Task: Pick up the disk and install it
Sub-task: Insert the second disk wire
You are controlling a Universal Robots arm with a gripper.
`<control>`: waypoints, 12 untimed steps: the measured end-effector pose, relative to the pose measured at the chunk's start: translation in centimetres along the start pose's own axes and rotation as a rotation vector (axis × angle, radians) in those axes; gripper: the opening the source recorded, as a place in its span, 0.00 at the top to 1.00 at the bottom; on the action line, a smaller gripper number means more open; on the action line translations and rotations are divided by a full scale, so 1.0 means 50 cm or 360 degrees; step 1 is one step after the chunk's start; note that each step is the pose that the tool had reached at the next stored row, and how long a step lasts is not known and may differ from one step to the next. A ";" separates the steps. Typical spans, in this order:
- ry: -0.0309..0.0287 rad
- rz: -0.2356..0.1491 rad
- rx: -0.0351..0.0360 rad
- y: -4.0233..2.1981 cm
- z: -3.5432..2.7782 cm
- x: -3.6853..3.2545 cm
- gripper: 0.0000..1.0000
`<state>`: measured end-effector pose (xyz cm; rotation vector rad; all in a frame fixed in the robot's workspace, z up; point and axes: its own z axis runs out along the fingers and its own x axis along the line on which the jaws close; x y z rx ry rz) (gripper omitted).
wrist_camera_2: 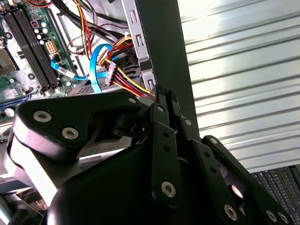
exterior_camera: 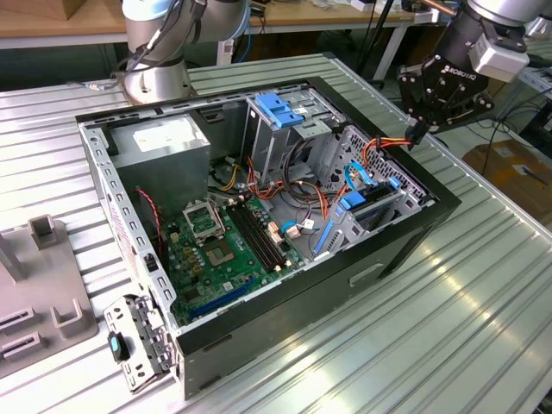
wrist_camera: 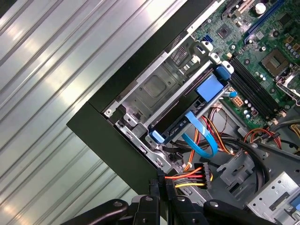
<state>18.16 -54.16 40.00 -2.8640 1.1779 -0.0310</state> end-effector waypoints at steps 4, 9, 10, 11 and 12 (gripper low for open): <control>0.00059 0.0103 -0.0001 0.000 0.005 0.000 0.83; 0.00080 0.0145 -0.0001 0.000 0.006 0.000 0.83; 0.00080 0.0145 -0.0001 0.000 0.006 0.000 0.83; 0.00080 0.0145 -0.0001 0.000 0.006 0.000 0.83; 0.00085 0.0156 -0.0001 0.000 0.007 0.000 0.83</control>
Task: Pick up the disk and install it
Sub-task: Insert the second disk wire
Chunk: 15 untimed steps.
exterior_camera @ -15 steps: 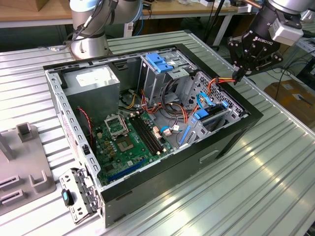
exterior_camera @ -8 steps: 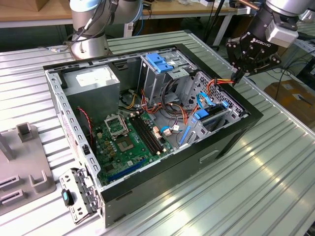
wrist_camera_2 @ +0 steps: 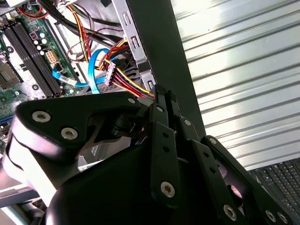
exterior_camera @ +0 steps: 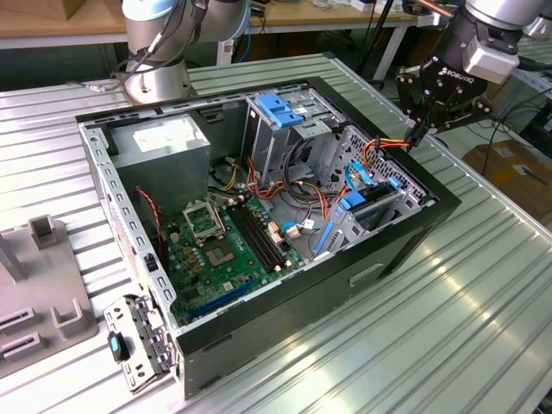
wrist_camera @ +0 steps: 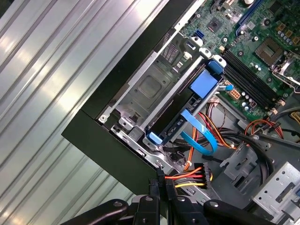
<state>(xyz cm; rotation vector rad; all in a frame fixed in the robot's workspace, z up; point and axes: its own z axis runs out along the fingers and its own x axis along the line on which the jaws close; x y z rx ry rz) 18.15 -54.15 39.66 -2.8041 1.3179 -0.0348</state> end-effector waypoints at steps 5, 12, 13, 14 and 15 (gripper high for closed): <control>0.00074 0.0150 0.0000 0.000 0.004 0.000 0.83; 0.00179 0.0368 -0.0001 0.001 0.010 0.000 0.83; 0.00201 0.0413 -0.0001 0.001 0.011 0.000 0.83; 0.00216 0.0446 -0.0001 0.001 0.012 0.000 0.83; 0.00224 0.0459 -0.0001 0.001 0.012 0.000 0.83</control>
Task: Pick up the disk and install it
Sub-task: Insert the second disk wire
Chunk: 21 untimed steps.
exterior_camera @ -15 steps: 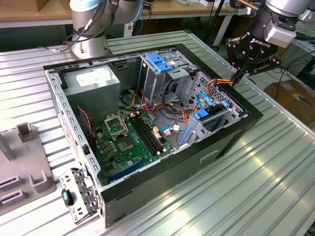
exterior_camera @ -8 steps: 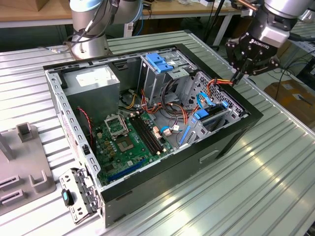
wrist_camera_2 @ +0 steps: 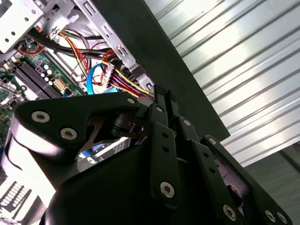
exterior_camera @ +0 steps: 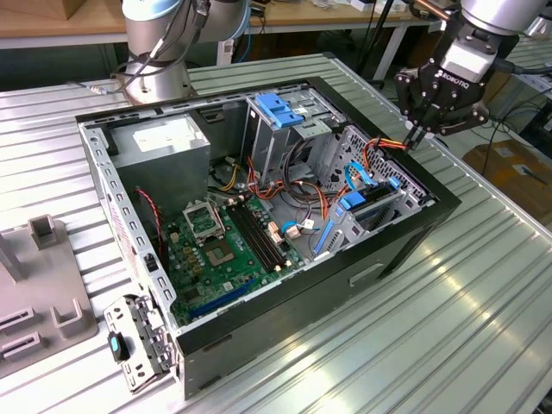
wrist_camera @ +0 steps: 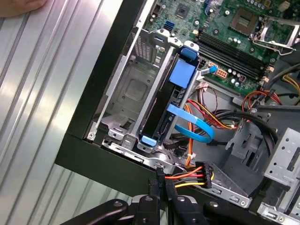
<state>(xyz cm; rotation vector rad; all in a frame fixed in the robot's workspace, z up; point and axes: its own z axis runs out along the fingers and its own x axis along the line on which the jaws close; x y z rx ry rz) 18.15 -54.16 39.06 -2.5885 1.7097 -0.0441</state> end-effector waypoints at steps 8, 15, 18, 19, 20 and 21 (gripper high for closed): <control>0.00001 0.0004 0.0000 0.000 0.000 0.000 0.83; 0.00053 0.0108 0.0000 0.000 0.002 0.000 0.83; 0.00052 0.0109 0.0000 0.000 0.002 0.000 0.83; 0.00052 0.0109 0.0000 0.000 0.002 0.000 0.83; 0.00051 0.0109 0.0000 0.000 0.002 0.000 0.83; 0.00052 0.0109 0.0000 0.000 0.002 0.000 0.83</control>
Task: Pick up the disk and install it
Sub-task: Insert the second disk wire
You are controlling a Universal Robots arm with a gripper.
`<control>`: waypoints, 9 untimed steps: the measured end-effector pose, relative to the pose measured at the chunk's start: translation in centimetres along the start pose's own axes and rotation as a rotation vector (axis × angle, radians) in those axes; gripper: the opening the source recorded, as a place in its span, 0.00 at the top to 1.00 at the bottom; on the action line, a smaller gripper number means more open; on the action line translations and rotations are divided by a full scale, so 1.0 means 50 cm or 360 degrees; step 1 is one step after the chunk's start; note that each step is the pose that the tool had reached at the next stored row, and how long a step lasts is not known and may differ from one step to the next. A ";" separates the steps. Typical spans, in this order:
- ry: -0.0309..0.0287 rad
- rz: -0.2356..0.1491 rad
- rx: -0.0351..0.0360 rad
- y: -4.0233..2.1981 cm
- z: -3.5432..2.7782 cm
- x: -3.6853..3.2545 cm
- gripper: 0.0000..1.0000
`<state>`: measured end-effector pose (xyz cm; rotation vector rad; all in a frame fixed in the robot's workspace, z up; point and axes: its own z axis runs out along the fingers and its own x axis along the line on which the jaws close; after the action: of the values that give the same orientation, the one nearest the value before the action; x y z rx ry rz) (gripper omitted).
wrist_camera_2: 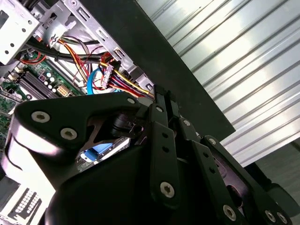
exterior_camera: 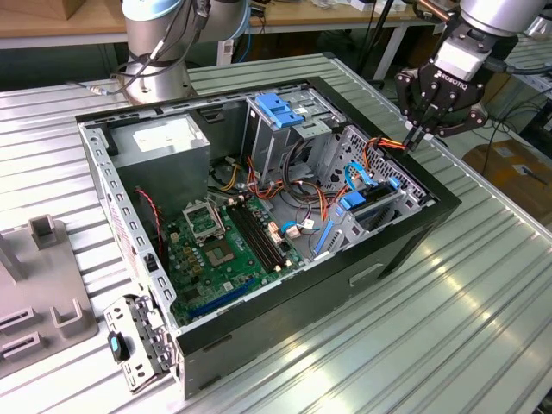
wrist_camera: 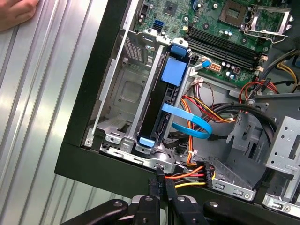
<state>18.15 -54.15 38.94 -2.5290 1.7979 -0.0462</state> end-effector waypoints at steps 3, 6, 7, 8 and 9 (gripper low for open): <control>0.00000 0.0000 0.0000 0.000 0.000 0.000 0.83; 0.00000 0.0000 0.0000 0.000 0.000 0.000 0.83; 0.00000 0.0000 0.0000 0.000 0.000 0.000 0.83; 0.00001 0.0001 0.0000 0.000 0.000 0.000 0.83; 0.00001 0.0006 0.0000 0.000 0.000 0.000 0.83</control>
<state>18.13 -54.15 38.92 -2.5259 1.8023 -0.0461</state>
